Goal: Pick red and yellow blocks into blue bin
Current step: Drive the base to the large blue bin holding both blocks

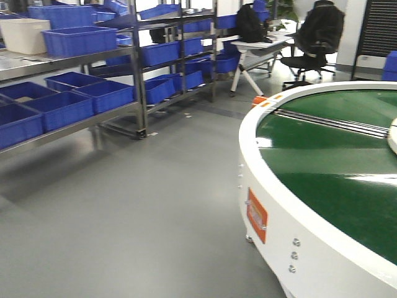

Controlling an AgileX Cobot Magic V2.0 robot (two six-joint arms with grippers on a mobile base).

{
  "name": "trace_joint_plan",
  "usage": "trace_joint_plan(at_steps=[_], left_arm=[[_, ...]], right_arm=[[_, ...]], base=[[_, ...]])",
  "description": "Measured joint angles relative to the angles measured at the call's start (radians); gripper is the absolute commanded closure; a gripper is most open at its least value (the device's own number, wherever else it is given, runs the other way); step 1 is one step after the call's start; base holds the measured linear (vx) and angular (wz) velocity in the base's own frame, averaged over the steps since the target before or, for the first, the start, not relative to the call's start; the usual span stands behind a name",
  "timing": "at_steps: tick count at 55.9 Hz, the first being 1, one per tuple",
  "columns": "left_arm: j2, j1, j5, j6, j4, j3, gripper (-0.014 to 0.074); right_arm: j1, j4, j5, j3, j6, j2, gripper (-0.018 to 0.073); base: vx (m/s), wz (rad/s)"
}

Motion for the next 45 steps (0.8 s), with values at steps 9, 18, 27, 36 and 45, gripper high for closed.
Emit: trace_joint_plan(at_steps=[9,18,27,36,45], left_arm=[[0.000,0.000,0.000,0.000,0.000,0.000,0.0596],[0.000,0.000,0.000,0.000,0.000,0.000,0.0596],[0.000,0.000,0.000,0.000,0.000,0.000,0.0596],[0.000,0.000,0.000,0.000,0.000,0.000,0.0596],[0.000,0.000,0.000,0.000,0.000,0.000,0.0596]], right_arm=[[0.000,0.000,0.000,0.000,0.000,0.000,0.0569],[0.000,0.000,0.000,0.000,0.000,0.000,0.0569],[0.000,0.000,0.000,0.000,0.000,0.000,0.0569],[0.000,0.000,0.000,0.000,0.000,0.000,0.0569],[0.000,0.000,0.000,0.000,0.000,0.000,0.0569]], base=[[-0.07,0.27],[-0.04,0.17],[0.00,0.13],[0.03,0.17],[0.08,0.31]])
